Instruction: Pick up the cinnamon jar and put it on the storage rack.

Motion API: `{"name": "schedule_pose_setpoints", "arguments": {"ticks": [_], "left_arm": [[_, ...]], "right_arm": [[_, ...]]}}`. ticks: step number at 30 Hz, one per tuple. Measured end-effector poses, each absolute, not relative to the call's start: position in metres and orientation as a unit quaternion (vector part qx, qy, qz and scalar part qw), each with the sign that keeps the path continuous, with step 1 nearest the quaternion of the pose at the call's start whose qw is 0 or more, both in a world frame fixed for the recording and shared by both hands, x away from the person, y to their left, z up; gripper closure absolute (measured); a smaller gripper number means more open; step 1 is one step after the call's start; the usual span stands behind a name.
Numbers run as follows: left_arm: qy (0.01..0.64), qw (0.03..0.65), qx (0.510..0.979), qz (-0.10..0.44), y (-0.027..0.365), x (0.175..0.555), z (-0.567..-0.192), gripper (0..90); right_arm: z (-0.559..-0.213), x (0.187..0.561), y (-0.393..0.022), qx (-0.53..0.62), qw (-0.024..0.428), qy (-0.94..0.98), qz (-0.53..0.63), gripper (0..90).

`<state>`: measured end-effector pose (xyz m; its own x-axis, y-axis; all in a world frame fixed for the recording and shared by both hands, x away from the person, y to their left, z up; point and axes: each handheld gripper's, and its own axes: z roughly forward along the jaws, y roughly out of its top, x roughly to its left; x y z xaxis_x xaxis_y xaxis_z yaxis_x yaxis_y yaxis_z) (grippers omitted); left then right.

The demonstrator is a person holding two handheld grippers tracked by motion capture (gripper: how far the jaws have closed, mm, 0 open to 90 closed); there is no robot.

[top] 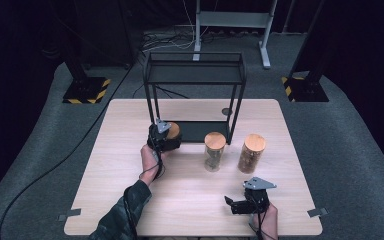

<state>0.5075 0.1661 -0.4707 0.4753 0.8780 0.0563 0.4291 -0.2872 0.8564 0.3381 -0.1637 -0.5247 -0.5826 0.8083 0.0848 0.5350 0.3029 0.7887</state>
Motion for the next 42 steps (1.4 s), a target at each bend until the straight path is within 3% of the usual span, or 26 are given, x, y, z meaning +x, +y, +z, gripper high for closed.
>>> {"name": "schedule_pose_setpoints", "arguments": {"ticks": [42], "left_arm": [[0.433, 0.410, 0.754, 0.275, 0.150, 0.532, -0.463, 25.5]], "right_arm": [[-0.525, 0.338, -0.164, 0.424, 0.166, 0.790, 0.411, 1.7]]}}
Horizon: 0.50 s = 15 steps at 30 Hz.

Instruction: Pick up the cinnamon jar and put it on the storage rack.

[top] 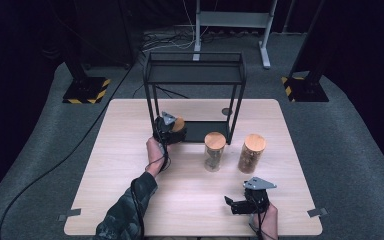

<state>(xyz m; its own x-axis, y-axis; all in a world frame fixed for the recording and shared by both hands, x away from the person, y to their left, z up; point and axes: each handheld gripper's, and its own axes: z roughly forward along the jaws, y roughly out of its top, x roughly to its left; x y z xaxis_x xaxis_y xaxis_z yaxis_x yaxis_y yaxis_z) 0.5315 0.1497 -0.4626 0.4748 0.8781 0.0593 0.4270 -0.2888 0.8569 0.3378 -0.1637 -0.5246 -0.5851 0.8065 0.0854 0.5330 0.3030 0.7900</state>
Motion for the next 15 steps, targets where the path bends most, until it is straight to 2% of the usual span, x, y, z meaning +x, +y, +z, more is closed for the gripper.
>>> {"name": "schedule_pose_setpoints", "arguments": {"ticks": [15], "left_arm": [[0.436, 0.408, 0.754, 0.276, 0.1474, 0.5390, -0.4622, 25.5]], "right_arm": [[-0.5246, 0.3379, -0.1636, 0.423, 0.166, 0.790, 0.411, 1.7]]}}
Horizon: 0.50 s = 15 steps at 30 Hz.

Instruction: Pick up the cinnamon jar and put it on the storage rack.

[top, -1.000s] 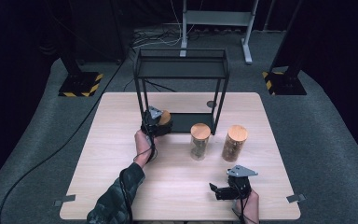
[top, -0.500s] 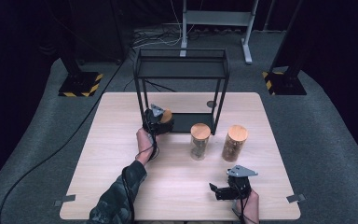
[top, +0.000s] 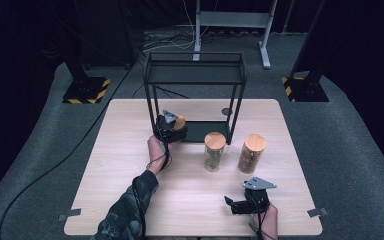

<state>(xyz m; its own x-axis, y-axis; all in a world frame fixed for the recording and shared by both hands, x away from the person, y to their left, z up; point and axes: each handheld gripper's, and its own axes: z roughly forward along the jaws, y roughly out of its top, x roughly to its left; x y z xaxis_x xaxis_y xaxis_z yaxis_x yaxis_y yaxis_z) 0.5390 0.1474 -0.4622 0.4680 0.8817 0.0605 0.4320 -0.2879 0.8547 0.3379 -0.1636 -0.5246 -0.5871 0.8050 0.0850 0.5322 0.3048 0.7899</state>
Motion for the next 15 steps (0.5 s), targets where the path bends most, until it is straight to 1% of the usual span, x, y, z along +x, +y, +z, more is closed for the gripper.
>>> {"name": "schedule_pose_setpoints", "arguments": {"ticks": [15], "left_arm": [[0.444, 0.406, 0.751, 0.271, 0.1455, 0.5481, -0.4651, 25.5]], "right_arm": [[-0.5246, 0.3377, -0.1635, 0.423, 0.167, 0.791, 0.410, 1.7]]}}
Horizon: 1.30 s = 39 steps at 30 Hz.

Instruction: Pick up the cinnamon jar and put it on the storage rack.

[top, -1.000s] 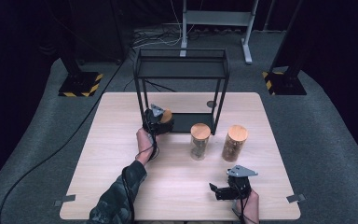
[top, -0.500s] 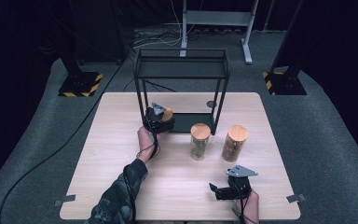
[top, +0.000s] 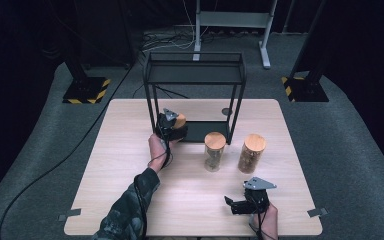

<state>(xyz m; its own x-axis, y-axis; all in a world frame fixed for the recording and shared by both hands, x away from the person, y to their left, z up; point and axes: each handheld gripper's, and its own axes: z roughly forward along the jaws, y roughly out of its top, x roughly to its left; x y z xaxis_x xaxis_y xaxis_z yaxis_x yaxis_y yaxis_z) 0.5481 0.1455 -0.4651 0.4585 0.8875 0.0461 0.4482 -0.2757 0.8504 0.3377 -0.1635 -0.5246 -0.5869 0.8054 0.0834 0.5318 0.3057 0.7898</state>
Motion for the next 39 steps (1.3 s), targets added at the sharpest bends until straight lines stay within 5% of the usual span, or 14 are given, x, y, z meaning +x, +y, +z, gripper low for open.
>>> {"name": "schedule_pose_setpoints", "arguments": {"ticks": [39], "left_arm": [[0.473, 0.385, 0.744, 0.273, 0.149, 0.575, -0.480, 25.5]], "right_arm": [[-0.525, 0.338, -0.163, 0.421, 0.165, 0.792, 0.410, 1.7]]}}
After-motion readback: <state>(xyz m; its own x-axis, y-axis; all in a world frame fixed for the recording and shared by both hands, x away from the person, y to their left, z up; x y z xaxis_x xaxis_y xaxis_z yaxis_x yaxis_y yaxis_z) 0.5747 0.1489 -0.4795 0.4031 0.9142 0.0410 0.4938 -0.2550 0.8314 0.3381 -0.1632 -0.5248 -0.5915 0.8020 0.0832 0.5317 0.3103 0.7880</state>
